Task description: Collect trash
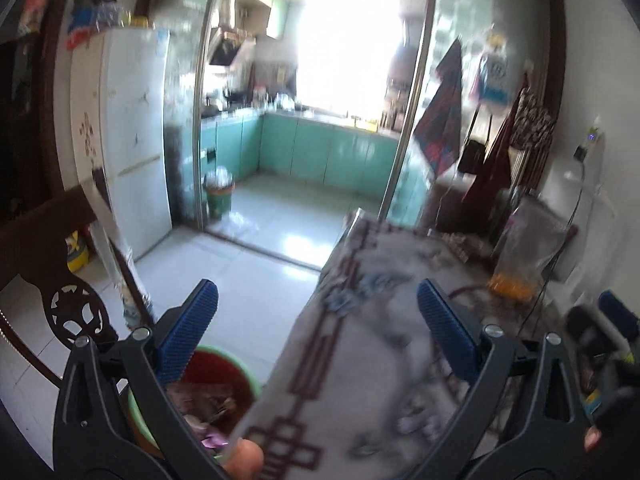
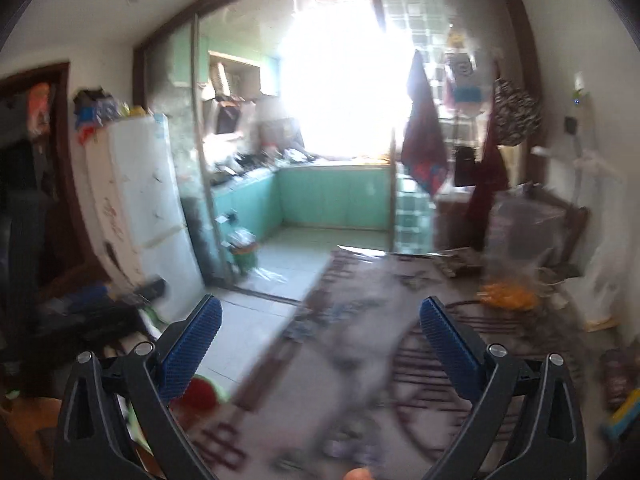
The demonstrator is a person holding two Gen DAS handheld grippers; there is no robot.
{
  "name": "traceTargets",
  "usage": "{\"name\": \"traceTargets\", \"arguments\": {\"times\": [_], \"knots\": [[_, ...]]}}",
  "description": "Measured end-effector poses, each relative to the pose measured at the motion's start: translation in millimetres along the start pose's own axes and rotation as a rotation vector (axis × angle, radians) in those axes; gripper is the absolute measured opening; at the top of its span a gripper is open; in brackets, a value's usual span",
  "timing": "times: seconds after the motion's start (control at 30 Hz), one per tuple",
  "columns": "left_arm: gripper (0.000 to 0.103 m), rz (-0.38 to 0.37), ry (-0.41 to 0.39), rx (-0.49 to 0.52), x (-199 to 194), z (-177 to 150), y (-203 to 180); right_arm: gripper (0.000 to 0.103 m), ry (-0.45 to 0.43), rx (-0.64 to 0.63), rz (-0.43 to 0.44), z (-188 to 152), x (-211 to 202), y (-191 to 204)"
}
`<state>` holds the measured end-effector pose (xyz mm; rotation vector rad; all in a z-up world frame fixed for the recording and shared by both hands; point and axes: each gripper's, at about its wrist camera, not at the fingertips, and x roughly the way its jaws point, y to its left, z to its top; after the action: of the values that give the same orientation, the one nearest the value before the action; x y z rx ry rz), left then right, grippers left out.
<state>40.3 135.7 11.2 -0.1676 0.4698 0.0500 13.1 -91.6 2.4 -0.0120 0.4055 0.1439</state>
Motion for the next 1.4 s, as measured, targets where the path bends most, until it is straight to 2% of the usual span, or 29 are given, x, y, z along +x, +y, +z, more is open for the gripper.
{"name": "traceTargets", "arguments": {"times": [0.1, 0.13, 0.2, 0.3, 0.33, 0.5, 0.57, 1.0, 1.4], "knots": [[0.098, -0.016, -0.053, -0.011, -19.3, 3.6, -30.1, 0.096, -0.09, -0.05, -0.112, -3.4, -22.0, -22.9], [0.098, -0.013, -0.051, -0.007, -22.2, 4.7, -38.8, 0.096, -0.104, -0.05, -0.119, -4.9, -27.3, -31.6], [0.098, 0.014, -0.038, 0.001, -26.9, 5.9, -56.7, 0.096, -0.072, -0.033, -0.09, -4.7, -29.6, -47.5], [0.098, 0.127, -0.03, 0.008, -34.6, 6.6, -82.1, 0.096, -0.006, 0.041, 0.005, 0.2, -29.2, -74.9], [0.098, 0.14, -0.04, 0.01, -38.8, 6.1, -88.8, 0.096, 0.005, 0.064, 0.025, 1.7, -30.2, -85.7], [0.098, 0.057, -0.05, -0.009, -56.3, 2.0, -108.7, 0.096, 0.018, 0.064, 0.026, 5.5, -39.3, -104.2], [0.098, 0.064, -0.04, -0.011, -59.6, 1.1, -115.5, 0.096, 0.029, 0.067, 0.034, 5.2, -41.9, -110.0], [0.098, 0.104, -0.009, -0.011, -63.9, -9.2, -128.5, 0.096, 0.094, 0.092, 0.048, -9.2, -41.1, -123.8], [0.098, 0.141, 0.008, -0.006, -57.8, -10.4, -124.4, 0.096, 0.108, 0.088, 0.064, -7.1, -34.5, -119.1]]}}
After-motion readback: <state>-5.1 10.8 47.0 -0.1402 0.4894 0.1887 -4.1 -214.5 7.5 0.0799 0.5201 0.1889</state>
